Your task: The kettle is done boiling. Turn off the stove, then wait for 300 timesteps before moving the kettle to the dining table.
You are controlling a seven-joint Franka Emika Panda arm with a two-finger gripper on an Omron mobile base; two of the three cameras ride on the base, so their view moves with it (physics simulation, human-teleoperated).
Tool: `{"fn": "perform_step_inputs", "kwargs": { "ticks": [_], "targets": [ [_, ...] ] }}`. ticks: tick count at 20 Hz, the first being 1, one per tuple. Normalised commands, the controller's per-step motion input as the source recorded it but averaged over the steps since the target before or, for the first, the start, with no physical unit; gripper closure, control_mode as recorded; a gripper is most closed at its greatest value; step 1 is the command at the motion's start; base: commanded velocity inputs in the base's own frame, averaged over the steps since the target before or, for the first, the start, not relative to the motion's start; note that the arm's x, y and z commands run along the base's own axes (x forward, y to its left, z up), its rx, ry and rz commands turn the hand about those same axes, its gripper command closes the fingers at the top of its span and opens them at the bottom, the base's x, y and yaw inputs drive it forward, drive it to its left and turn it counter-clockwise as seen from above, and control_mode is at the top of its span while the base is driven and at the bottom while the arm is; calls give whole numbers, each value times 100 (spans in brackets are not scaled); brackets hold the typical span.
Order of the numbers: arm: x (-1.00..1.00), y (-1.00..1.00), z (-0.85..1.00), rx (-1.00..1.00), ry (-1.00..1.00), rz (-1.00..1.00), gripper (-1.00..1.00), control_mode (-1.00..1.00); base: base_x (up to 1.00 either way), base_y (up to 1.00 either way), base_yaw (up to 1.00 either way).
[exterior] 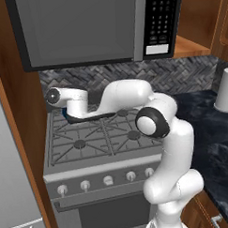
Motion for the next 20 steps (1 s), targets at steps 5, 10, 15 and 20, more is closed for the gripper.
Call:
{"fn": "perform_step_inputs", "kwargs": {
  "ticks": [5, 10, 15, 20],
  "targets": [
    [28, 9, -10, 0, -1, 0, -100, -100, 0, 0, 0],
    [27, 8, -9, 0, 0, 0, -100, -100, 0, 0, 0],
    [30, 10, -3, 0, 0, 0, -100, -100, 0, 0, 0],
    [27, 3, 0, 0, 0, 0, -100, -100, 0, 0, 0]
  ]
}}
